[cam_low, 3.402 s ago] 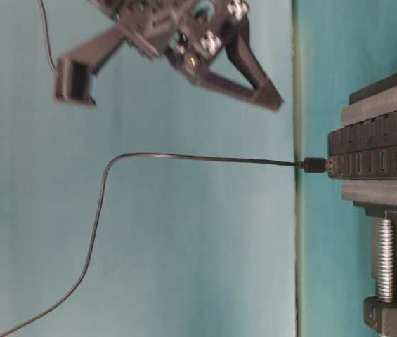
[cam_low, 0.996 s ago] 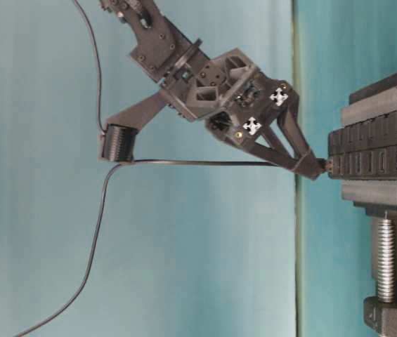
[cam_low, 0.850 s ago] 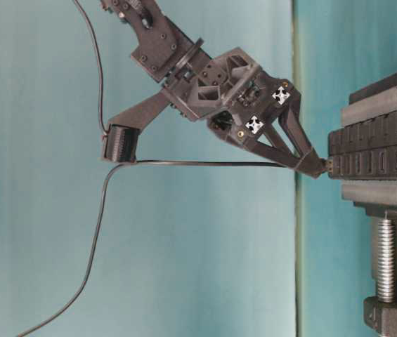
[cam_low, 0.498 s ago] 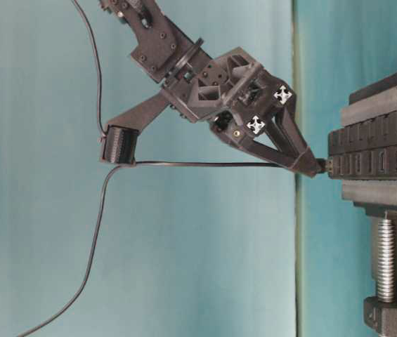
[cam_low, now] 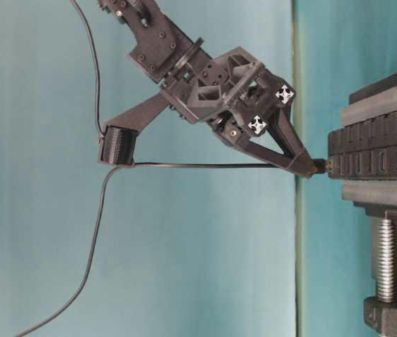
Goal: Insert the USB into the second port from the front of the fixed hub.
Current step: 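Lower the right gripper and grasp the black USB cable near its plug, then lift the plug with the right gripper and align it with the second port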
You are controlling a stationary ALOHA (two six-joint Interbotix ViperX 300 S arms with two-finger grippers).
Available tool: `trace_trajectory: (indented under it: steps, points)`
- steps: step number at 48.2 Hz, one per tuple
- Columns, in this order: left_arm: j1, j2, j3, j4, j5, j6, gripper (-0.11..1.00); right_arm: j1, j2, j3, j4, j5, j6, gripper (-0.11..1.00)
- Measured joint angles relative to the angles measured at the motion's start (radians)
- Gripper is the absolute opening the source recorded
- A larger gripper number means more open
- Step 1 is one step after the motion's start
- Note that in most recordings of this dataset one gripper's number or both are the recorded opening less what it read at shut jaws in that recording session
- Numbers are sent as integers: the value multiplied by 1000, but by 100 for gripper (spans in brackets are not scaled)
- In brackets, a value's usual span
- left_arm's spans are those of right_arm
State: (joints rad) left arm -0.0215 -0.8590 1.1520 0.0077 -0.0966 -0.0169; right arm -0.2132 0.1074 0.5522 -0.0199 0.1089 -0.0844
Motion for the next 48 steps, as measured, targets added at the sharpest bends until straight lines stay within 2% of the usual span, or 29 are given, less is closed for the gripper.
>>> trace_trajectory:
  steps: [11,25,34,48]
  points:
    - [0,-15,5,0,0,2,0,0,-6,-8,2,17,0,8]
    - [0,-43,18,2,-2,0,0,6,-57,-69,2,144,31,8]
    - [0,-48,20,2,8,0,0,14,-94,-87,2,184,57,8]
    - [0,-49,20,0,58,0,0,80,-152,-89,2,235,126,8]
